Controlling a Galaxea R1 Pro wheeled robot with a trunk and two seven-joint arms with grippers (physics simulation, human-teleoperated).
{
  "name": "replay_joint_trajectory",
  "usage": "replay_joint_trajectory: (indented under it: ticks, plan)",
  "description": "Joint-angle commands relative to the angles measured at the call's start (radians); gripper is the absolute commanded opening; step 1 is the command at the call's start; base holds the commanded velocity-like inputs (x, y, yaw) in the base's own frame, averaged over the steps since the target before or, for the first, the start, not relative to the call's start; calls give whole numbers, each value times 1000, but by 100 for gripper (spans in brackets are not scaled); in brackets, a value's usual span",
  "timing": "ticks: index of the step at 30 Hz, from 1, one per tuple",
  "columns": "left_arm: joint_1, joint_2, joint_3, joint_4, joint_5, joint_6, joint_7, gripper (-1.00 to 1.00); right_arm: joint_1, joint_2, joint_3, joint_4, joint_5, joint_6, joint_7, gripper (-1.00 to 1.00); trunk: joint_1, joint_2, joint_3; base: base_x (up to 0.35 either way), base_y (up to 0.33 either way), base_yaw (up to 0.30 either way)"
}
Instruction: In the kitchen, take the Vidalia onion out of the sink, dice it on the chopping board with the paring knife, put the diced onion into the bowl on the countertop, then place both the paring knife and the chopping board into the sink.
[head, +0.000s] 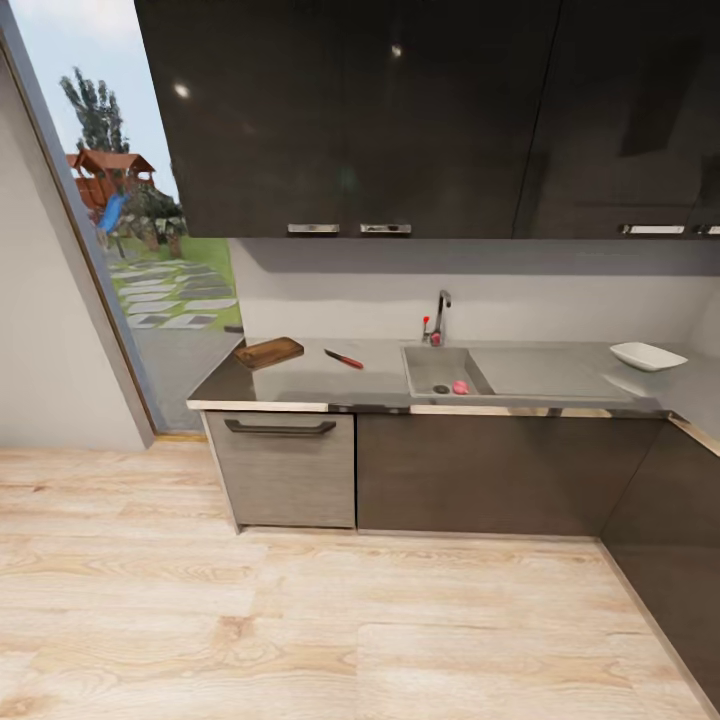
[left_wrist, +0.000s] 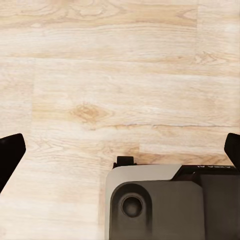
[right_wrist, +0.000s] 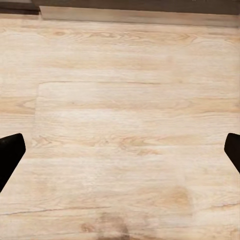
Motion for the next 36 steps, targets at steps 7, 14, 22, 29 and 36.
replay_joint_trajectory:
  ticks: [7, 14, 22, 29, 36]
  plan:
    - [0, 1, 1, -1, 1, -1, 0, 100, 0, -1, -1, -1, 0, -1, -4, 100, 1, -2, -2, 133, 110, 0]
    - [0, 1, 1, -1, 1, -1, 0, 100, 1, 0, -3, -2, -1, -1, -8, 100, 1, -2, -2, 219, 195, 0]
    - [0, 1, 1, -1, 1, -1, 0, 100, 0, 3, -6, 0, -2, 3, -12, 100, 1, -2, -2, 227, 204, 0]
    - [0, 1, 0, -1, 1, -1, 0, 100, -1, 33, -5, -57, -5, 11, -155, 100, 1, -2, -2, 226, 214, 0]
    - [0, 4, 1, -1, 1, -1, 0, 100, -4, 117, 9, -362, 48, 191, -329, 100, 1, -2, -2, 221, 224, 0]
